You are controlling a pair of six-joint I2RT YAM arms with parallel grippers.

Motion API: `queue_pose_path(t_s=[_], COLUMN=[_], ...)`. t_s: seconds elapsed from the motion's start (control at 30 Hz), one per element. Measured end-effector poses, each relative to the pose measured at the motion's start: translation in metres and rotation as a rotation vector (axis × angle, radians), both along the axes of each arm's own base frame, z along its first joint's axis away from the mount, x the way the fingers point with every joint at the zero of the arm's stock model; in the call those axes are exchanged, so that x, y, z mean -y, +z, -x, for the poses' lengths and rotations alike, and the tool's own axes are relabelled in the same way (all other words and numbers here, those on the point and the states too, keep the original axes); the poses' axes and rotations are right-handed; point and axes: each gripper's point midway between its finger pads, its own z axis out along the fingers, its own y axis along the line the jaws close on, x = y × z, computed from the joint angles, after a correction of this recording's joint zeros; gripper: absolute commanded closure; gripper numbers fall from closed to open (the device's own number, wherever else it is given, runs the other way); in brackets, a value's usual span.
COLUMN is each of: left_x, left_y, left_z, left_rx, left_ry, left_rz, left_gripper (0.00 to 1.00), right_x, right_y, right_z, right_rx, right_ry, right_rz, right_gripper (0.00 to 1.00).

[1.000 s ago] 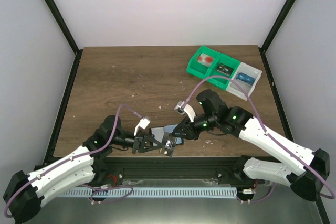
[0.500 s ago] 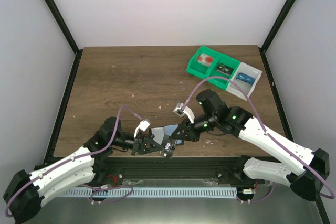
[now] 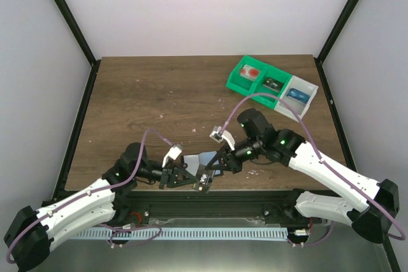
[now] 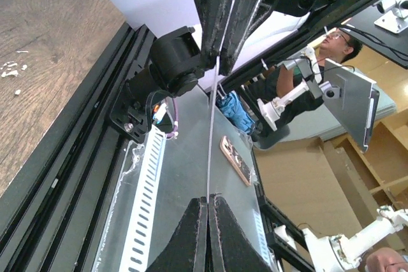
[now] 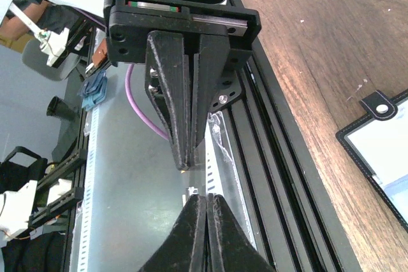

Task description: Take the credit cards out of the card holder

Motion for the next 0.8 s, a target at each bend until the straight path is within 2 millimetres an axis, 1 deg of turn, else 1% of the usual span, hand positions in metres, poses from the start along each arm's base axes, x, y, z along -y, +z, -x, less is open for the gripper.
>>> queue_pose_path(t_s=[0.07, 0.1, 0.17, 0.2, 0.27, 0.37, 0.53, 0.57, 0.67, 0.8], left_x=[0.0, 0.0, 0.0, 0.0, 0.001, 0.0, -0.002, -0.003, -0.005, -0.011], left_y=[-0.002, -0.002, -0.002, -0.002, -0.002, -0.004, -0.008, -0.007, 0.003, 0.027], left_z=[0.0, -0.001, -0.002, -0.003, -0.005, -0.009, -0.018, -0.021, -0.034, -0.059], left_rx=[-0.003, -0.003, -0.001, 0.002, 0.012, 0.007, 0.018, 0.022, 0.052, 0.108], left_ry=[0.003, 0.006, 0.013, 0.017, 0.031, 0.063, 0.131, 0.153, 0.235, 0.392], left_rz=[-0.003, -0.004, -0.005, -0.004, -0.004, -0.016, -0.046, -0.054, -0.068, -0.078], left_gripper=[1.0, 0.98, 0.91, 0.86, 0.67, 0.43, 0.04, 0.01, 0.0, 0.0], right_x=[0.0, 0.0, 0.0, 0.0, 0.001, 0.001, 0.001, 0.0, 0.0, 0.003], right_y=[0.001, 0.001, 0.002, 0.003, 0.003, 0.001, -0.005, -0.005, -0.008, -0.015], right_z=[0.001, 0.001, 0.001, 0.001, 0.001, 0.002, -0.005, -0.008, -0.021, -0.047], right_rx=[-0.001, -0.001, 0.003, 0.005, 0.008, 0.008, 0.002, 0.005, 0.011, 0.021], right_ry=[0.005, 0.005, 0.004, 0.002, -0.002, -0.008, -0.049, -0.065, -0.135, -0.269], right_rz=[-0.003, -0.004, -0.009, -0.013, -0.023, -0.029, -0.018, -0.016, -0.005, 0.01], right_gripper=[1.0, 1.0, 1.0, 0.99, 0.99, 0.99, 1.0, 1.0, 0.99, 1.0])
